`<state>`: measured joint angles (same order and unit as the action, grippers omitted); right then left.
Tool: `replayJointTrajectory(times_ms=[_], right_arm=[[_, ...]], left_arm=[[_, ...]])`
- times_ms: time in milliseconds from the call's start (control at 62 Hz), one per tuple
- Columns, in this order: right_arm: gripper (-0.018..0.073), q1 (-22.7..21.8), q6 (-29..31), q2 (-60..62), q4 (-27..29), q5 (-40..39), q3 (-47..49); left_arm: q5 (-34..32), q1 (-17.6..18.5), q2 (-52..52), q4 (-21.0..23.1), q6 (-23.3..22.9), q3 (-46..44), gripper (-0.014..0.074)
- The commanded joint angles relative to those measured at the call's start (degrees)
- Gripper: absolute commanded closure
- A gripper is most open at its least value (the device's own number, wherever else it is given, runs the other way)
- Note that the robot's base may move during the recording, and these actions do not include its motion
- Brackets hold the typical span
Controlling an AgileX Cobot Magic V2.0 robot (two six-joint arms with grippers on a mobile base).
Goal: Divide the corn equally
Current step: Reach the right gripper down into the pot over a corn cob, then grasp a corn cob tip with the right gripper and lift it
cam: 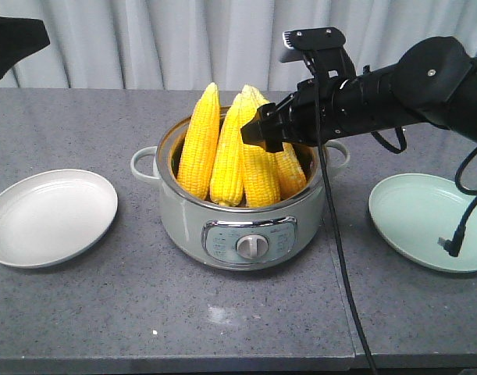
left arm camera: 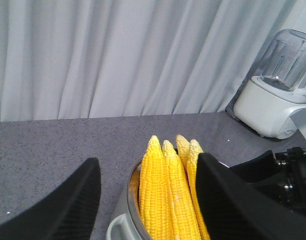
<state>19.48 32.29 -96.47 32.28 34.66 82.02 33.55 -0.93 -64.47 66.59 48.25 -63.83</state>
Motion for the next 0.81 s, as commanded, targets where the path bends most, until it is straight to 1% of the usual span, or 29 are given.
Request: replayJointTrajectory(times_ms=[0,161,564,645,790], right_arm=[[0.0040,0.00,0.13,2.02,1.01,-3.64,2.15],[0.0040,0.00,-0.18,0.65,1.03,-5.63,2.15],[0.0040,0.07,0.20,-3.22,1.61,-7.49,2.15],[0.0040,1.02,0.35,-3.65,1.61,-8.39,2.15],[0.0041,4.48,0.76,-3.95,0.60,-10.51,2.15]], left_arm=[[-0.90,0.16,0.75,2.16,0.30,-1.95,0.0178],[-0.71,0.16,0.75,2.21,0.30,-1.95,0.0178],[0.38,0.16,0.75,2.21,0.24,-1.95,0.0178],[0.41,0.16,0.75,2.16,0.24,-1.95,0.0178],[0.69,0.16,0.75,2.09,0.24,-1.95,0.0178]])
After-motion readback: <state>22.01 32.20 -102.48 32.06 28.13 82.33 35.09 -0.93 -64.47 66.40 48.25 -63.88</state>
